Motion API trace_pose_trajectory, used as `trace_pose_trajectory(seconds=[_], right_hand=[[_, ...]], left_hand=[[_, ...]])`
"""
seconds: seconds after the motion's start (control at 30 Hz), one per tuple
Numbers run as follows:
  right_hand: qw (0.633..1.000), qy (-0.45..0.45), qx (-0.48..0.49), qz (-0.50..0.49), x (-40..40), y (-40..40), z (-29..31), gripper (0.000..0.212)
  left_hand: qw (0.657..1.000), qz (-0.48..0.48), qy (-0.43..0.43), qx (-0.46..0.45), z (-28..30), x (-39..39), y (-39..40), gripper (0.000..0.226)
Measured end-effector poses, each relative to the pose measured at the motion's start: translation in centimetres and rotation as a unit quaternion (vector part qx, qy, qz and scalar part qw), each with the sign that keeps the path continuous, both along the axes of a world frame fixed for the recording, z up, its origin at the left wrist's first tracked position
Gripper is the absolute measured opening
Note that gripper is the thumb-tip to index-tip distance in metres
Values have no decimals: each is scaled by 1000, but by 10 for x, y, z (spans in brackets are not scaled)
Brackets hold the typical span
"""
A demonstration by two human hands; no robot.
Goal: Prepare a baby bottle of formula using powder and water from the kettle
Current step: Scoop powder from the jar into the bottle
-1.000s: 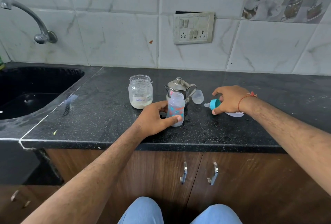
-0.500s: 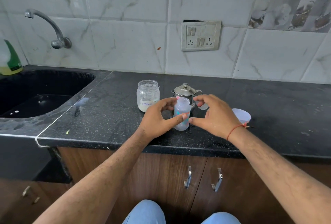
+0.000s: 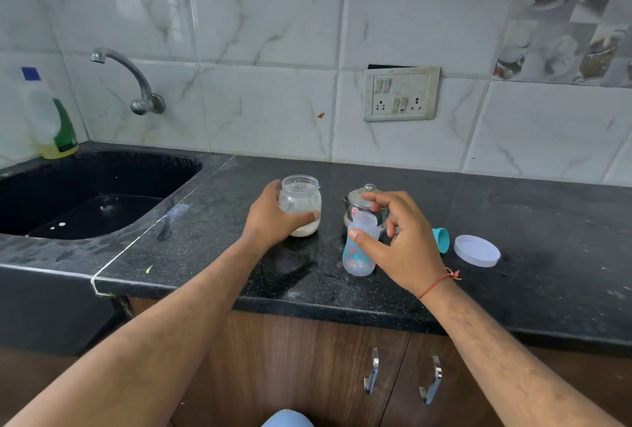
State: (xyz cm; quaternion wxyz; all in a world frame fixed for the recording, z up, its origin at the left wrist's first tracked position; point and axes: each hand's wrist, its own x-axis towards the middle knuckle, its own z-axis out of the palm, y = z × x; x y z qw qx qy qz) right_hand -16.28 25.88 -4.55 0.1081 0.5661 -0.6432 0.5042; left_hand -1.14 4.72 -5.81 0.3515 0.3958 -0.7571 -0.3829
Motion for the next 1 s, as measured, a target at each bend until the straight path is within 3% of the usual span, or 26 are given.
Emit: trace_pose_trajectory(seconds=[0.13, 0.33, 0.53, 0.73, 1.0], right_hand=[[1000, 10, 7, 1, 2, -3, 6, 47], [995, 98, -25, -13, 18, -4, 28, 23], [974, 193, 44, -108, 40, -12, 61, 28], [944, 212, 166, -194, 56, -20, 84, 33], [932, 205, 214, -208, 68, -19, 93, 35]], left_hand=[[994, -24, 7, -106, 2, 11, 10, 89], [959, -81, 23, -271, 17, 37, 20, 94], [920, -114, 31, -373, 41, 49, 37, 90], [894, -110, 49, -431, 49, 53, 54, 86], [893, -110, 55, -433, 49, 53, 70, 85]])
